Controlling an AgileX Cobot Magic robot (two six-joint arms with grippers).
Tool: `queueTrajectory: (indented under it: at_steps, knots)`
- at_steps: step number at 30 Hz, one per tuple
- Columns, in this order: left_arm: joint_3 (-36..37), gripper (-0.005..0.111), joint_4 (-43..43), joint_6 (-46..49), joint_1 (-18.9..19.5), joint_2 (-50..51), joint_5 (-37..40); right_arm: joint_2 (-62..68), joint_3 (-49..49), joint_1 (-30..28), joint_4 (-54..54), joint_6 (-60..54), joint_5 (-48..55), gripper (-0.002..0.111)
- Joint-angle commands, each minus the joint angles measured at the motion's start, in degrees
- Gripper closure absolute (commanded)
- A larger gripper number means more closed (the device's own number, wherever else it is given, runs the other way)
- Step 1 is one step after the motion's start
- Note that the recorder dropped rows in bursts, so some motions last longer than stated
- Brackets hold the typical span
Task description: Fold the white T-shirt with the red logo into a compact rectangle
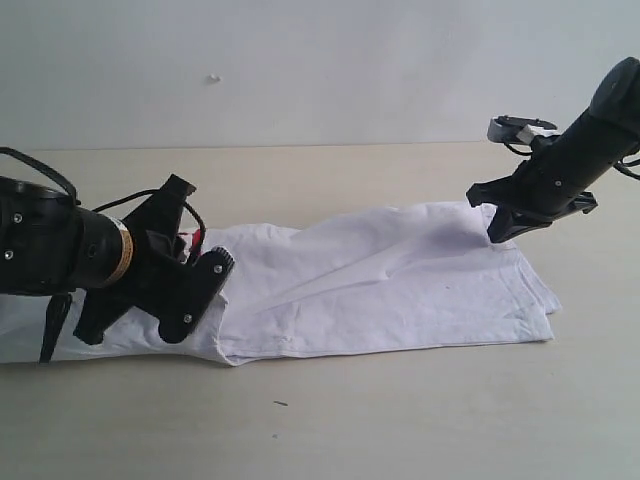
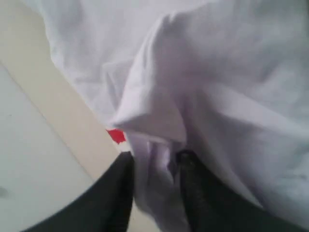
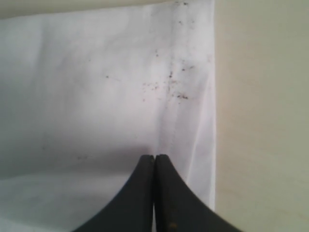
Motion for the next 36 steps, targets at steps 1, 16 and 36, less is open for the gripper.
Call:
queueTrajectory:
  at_steps: [1,16,36]
  knots:
    - [-3.8,0.053,6.52,-1.35,0.58,2.67,-2.32,-0.82,0.26,-0.27,0.35,-1.0,-1.11,0.108]
    - [-7.09,0.103,-24.7,-20.45,0.58,1.09,1.36,-0.82,0.26,-0.27,0.35,-1.14,-1.8,0.108]
    - [-12.17,0.107,-39.55,-20.43,12.84,11.37,2.72,-0.82,0.26,-0.27,0.86,-1.14,-1.65,0.108]
